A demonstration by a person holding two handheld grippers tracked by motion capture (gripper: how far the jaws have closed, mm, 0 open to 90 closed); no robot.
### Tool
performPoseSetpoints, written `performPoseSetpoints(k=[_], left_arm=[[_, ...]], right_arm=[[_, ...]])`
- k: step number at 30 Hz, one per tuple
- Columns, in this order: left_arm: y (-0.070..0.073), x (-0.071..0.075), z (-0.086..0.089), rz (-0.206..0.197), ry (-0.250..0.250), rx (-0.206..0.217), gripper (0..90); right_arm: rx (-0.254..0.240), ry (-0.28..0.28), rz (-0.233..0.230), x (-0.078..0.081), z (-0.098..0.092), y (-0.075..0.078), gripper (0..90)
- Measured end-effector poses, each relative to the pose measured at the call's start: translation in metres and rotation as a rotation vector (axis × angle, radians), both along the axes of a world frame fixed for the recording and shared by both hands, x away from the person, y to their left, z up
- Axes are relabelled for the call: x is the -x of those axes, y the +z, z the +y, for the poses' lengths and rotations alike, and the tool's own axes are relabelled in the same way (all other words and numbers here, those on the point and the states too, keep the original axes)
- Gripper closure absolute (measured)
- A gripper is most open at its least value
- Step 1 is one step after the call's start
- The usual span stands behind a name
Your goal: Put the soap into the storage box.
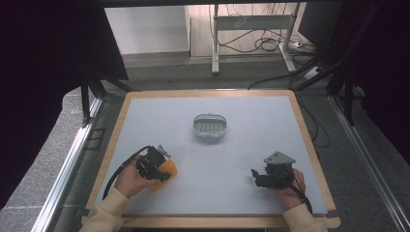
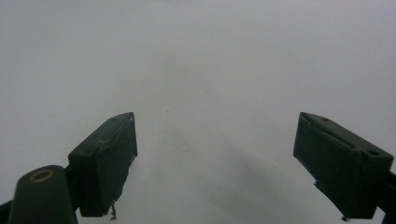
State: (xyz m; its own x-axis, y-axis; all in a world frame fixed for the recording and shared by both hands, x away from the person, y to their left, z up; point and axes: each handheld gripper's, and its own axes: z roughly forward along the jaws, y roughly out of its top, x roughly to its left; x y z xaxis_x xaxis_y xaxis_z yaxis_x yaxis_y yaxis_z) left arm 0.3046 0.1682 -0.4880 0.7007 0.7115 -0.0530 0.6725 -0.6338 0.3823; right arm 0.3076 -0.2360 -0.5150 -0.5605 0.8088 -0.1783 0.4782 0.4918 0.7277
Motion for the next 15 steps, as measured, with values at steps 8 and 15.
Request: performPoseSetpoints(k=[8, 15], left_arm=[[0.007, 0.002, 0.004, -0.016, -0.012, 0.015, 61.9], [0.012, 0.000, 0.006, -0.014, -0.022, 0.026, 61.9]], right_arm=[[0.000, 0.004, 0.000, 0.000, 0.000, 0.000, 14.0], [0.003, 0.007, 0.000, 0.001, 0.000, 0.000, 14.0]])
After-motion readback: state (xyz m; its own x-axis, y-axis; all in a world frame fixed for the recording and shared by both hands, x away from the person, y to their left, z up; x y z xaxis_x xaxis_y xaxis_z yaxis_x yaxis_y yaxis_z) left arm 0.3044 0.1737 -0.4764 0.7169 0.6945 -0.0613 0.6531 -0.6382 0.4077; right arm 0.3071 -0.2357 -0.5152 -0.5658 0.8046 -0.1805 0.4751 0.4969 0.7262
